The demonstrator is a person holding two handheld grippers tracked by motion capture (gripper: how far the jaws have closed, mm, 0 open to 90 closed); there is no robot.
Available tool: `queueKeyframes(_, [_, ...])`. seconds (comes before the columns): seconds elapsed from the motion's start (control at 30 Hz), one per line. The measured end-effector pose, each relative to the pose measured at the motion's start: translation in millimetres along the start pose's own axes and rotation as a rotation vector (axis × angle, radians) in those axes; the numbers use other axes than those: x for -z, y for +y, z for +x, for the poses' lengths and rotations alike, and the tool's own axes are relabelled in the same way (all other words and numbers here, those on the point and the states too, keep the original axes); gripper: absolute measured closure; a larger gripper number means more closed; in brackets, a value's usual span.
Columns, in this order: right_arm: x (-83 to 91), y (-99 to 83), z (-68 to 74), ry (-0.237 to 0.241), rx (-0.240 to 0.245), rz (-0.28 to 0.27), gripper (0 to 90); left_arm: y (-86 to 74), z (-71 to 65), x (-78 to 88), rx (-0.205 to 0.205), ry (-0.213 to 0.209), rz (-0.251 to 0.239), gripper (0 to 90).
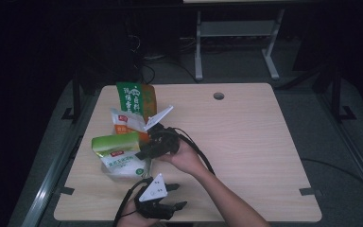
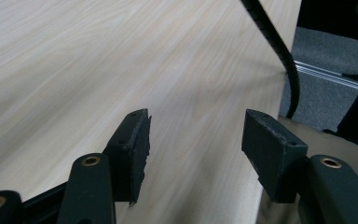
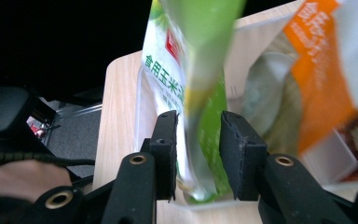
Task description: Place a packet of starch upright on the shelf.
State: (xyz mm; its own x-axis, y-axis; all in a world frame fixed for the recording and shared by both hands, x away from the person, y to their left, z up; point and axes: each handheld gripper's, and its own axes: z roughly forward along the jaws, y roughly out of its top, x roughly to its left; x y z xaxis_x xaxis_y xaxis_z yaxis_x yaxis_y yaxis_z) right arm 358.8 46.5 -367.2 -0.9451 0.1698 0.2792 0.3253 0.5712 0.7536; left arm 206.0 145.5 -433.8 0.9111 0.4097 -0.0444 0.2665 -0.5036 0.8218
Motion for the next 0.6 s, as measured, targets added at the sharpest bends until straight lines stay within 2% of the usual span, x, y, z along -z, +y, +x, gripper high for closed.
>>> queueKeyframes(0.13, [14.0,-6.8,-3.2,-0.005,-0.028,-0.013,61.2,0.2,1.1,1.5,0.001,0.008,-0.004,40.7])
queueKeyframes(0.3, [31.9,-16.9,-7.7,-0.030,-0.032,-0.019,58.3,0.1,2.5,1.1,0.001,0.012,-0.004,40.2])
queueKeyframes(0.6, [63.0,-40.2,-15.5,-0.062,-0.086,-0.042,54.7,0.2,3.8,1.7,-0.002,0.021,0.004,39.5])
